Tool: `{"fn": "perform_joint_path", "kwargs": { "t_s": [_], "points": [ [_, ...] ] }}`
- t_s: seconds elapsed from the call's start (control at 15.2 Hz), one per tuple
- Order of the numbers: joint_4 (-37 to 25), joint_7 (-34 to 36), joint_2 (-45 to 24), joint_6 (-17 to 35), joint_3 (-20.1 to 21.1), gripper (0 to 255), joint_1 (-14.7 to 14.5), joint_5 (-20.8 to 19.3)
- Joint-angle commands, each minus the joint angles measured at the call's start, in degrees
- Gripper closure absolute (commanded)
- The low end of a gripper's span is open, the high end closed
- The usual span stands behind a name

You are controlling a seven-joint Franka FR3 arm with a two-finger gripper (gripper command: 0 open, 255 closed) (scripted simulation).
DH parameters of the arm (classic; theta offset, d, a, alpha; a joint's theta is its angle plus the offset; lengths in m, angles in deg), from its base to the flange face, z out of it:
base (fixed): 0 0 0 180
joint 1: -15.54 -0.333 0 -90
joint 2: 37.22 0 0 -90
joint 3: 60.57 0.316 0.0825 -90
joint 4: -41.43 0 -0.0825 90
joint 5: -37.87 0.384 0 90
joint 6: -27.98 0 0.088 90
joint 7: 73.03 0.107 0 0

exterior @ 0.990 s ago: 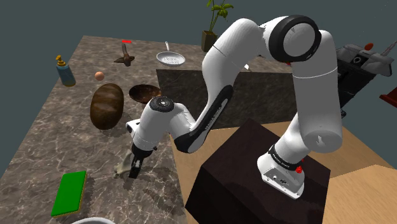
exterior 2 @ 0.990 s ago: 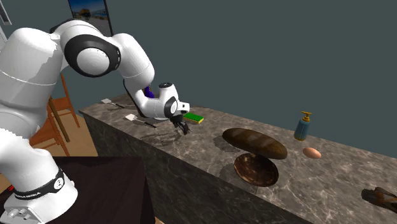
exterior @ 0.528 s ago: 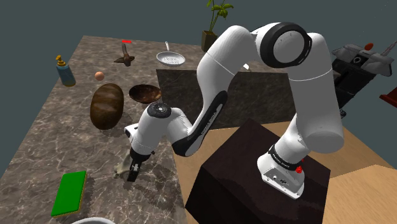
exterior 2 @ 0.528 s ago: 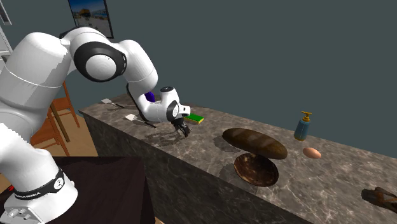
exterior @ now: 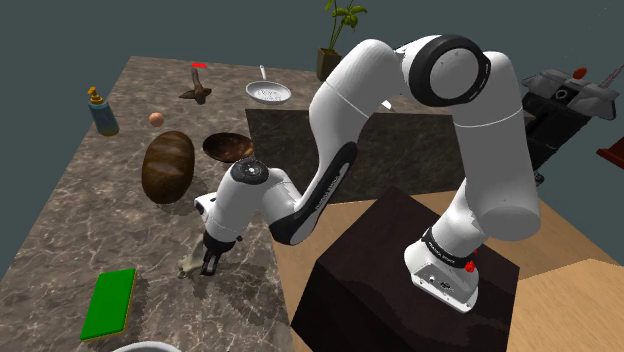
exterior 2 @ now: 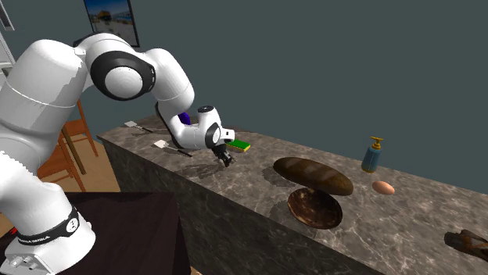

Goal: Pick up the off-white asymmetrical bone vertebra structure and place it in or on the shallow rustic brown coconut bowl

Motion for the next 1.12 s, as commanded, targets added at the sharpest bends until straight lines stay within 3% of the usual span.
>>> {"fn": "perform_joint_path", "kwargs": {
  "t_s": [0.0, 0.33, 1.06],
  "points": [
    [0.0, 0.0, -0.4, 0.0, 0.1, 255, -0.2, 0.0],
    [0.3, 0.0, -0.2, 0.1, 0.1, 255, 0.0, 0.0],
    [3.3, -4.6, 6.5, -5.2, 8.1, 255, 6.4, 5.6]
  ]
}}
